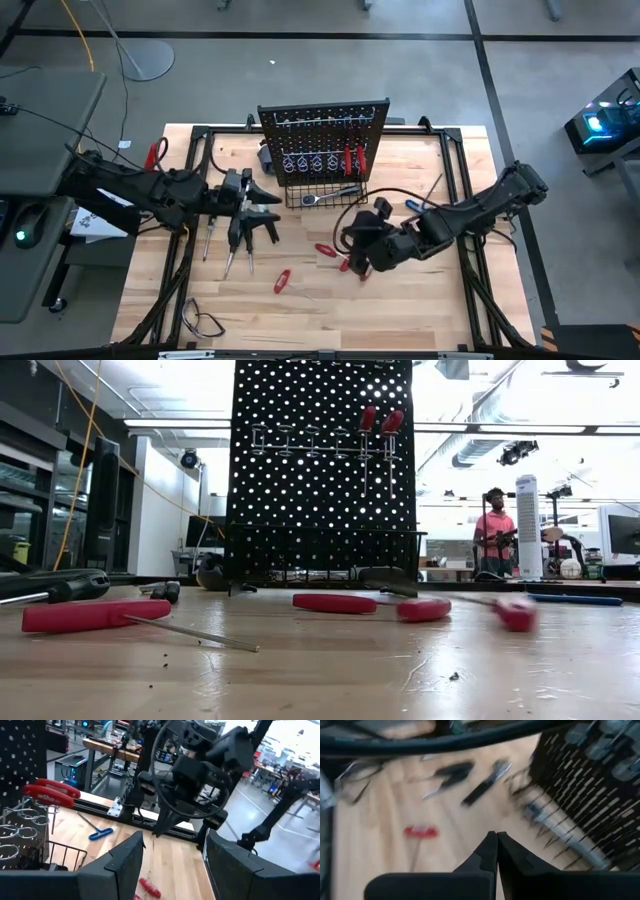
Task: Hang tools onto peg board
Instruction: Hang the red allen wrench on the peg board
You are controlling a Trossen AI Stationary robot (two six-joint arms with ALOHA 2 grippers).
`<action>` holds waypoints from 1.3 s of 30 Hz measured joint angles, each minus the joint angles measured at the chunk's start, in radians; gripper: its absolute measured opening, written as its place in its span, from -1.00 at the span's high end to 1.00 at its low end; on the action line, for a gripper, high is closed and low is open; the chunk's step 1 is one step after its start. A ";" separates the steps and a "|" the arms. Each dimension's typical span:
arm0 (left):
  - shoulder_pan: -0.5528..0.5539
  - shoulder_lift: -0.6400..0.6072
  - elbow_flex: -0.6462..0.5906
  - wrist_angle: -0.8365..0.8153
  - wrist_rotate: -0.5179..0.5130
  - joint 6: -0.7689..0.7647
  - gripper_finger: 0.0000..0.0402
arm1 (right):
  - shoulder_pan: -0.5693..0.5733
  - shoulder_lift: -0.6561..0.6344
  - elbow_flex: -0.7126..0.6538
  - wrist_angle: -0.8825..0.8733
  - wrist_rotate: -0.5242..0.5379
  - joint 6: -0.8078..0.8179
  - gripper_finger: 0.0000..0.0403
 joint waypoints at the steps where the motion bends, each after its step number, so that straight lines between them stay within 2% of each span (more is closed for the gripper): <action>1: -0.001 0.003 0.000 -0.003 0.012 0.002 0.01 | -0.005 0.000 0.000 -0.015 -0.055 0.021 1.00; 4: -0.001 0.013 0.001 -0.039 0.049 -0.003 0.01 | -0.013 0.018 0.000 -0.062 -0.223 0.107 1.00; 8: -0.001 0.032 0.001 -0.111 0.093 -0.058 0.01 | 0.009 0.086 0.000 -0.130 -0.312 0.211 0.99; 11: -0.001 0.051 0.001 -0.153 0.120 -0.109 0.01 | 0.028 0.156 0.000 -0.158 -0.403 0.225 0.91; 14: -0.001 0.074 0.001 -0.157 0.143 -0.136 0.01 | 0.043 0.242 0.000 -0.156 -0.447 0.222 0.70; 21: -0.001 0.108 0.001 -0.153 0.176 -0.165 0.01 | 0.037 0.406 -0.001 -0.163 -0.453 0.161 0.05; 24: -0.001 0.111 0.001 -0.152 0.176 -0.173 0.01 | 0.022 0.454 -0.001 -0.162 -0.470 0.149 -0.08; 28: -0.001 0.111 0.001 -0.149 0.173 -0.176 0.01 | 0.003 0.493 -0.001 -0.184 -0.446 0.147 -0.07; 34: -0.001 0.111 0.001 -0.148 0.172 -0.191 0.01 | -0.023 0.525 0.001 -0.183 -0.427 0.147 0.09; 37: -0.001 0.111 0.001 -0.149 0.172 -0.191 0.01 | -0.032 0.553 0.005 -0.172 -0.463 0.131 0.26; 39: -0.001 0.111 0.001 -0.148 0.171 -0.191 0.01 | -0.033 0.578 0.006 -0.160 -0.500 0.111 0.48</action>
